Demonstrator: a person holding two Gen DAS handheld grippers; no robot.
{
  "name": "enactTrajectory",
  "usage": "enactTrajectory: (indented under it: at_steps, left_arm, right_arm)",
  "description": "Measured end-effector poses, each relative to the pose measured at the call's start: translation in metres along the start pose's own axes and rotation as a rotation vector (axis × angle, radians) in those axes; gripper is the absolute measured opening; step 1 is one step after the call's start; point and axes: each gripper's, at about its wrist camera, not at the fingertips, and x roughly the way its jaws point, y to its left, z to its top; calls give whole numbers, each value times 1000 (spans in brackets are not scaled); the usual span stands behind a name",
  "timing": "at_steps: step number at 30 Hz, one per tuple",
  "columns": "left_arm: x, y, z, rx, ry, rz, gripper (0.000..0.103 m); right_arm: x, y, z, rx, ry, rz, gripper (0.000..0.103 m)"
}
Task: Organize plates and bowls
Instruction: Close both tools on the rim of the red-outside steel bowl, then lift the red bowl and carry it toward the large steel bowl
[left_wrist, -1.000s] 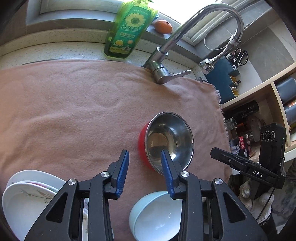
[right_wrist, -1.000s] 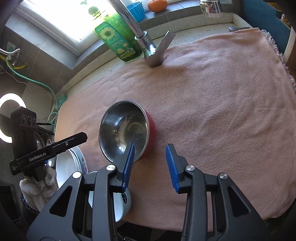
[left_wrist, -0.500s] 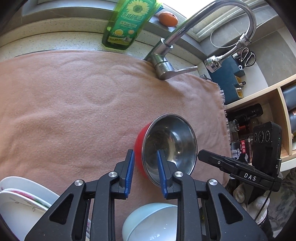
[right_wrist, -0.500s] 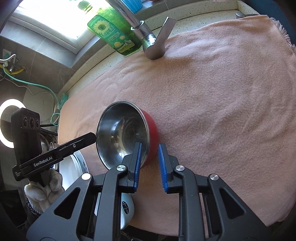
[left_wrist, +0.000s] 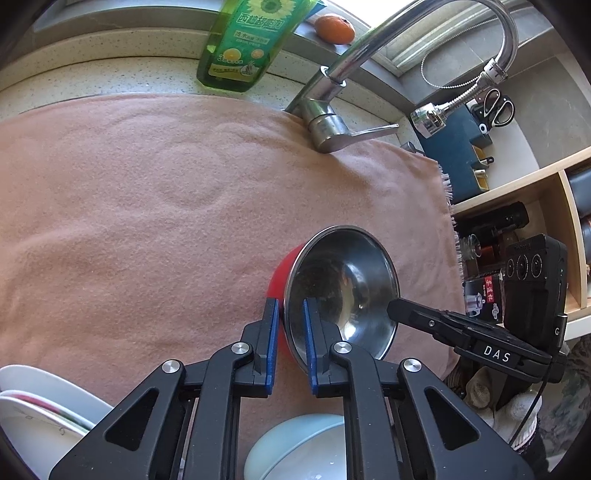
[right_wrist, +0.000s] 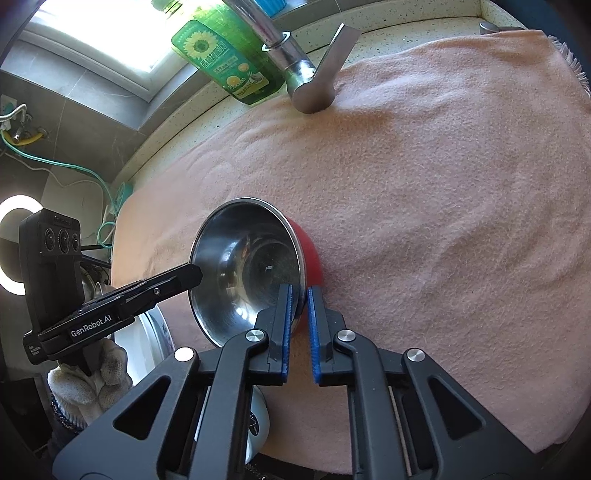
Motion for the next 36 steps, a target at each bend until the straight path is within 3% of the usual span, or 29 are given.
enactTrajectory:
  at_steps: [19,36]
  left_arm:
    - [-32,-9,-4,37,-45,-18,11]
    - [-109,13,-29,43,-151,-39,11]
  right_arm:
    - [-35,28,-9,-21,-72,-11,8]
    - [-52,112,-34,-116,-118,12,8]
